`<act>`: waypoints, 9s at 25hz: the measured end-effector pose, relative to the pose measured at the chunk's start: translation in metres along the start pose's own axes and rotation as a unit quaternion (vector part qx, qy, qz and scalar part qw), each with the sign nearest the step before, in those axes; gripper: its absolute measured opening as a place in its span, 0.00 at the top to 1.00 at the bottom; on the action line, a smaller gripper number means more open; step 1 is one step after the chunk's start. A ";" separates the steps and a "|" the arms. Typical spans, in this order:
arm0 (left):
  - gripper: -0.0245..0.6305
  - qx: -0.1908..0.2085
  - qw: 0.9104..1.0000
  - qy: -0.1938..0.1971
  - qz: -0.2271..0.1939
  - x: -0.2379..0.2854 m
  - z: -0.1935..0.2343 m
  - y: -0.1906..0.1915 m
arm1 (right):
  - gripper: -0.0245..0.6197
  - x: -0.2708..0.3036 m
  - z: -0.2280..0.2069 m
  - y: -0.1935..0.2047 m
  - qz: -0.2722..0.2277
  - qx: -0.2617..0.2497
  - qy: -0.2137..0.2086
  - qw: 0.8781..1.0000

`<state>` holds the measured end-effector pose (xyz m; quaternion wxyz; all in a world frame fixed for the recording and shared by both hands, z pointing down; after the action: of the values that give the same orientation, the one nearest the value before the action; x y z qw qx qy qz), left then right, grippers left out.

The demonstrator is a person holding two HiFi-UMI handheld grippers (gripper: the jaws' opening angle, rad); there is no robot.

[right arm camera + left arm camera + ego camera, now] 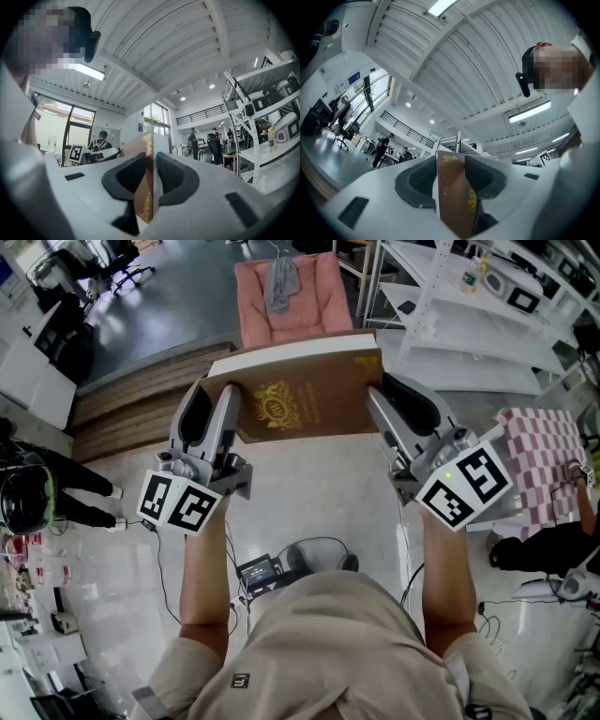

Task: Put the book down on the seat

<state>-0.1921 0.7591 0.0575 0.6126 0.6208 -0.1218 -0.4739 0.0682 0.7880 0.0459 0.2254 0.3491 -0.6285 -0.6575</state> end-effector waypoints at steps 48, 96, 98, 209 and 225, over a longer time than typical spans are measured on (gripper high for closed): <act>0.71 0.006 0.999 -0.046 0.015 0.131 0.140 0.069 | 0.85 0.161 -0.148 0.065 0.042 0.014 -0.038 0.998; 0.71 -0.014 0.999 -0.007 0.035 0.440 0.343 0.192 | 0.85 0.379 -0.430 0.110 0.049 0.024 0.016 0.998; 0.71 -0.018 0.999 -0.001 0.039 0.451 0.369 0.188 | 0.85 0.404 -0.433 0.112 0.053 0.024 0.023 0.998; 0.71 -0.209 0.848 -0.202 0.442 0.594 0.883 0.935 | 0.86 0.729 -0.889 0.880 0.385 0.290 0.058 0.874; 0.71 -0.158 0.794 -0.217 0.546 0.562 0.886 0.948 | 0.85 0.732 -0.886 0.903 0.420 0.311 0.072 0.849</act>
<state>-0.1456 -0.4321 0.8180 0.8165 0.2264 -0.4937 -0.1959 0.1181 -0.4413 0.8357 0.4044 0.1494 -0.8688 -0.2436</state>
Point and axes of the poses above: the fingertips, and each gripper's own axes: x forward along the fingers, z to its left, y out of its underside, the point moved 6 cm from there along -x, backward along the fingers, and after that the axes turned 4 degrees about -z, right-handed, at the moved point
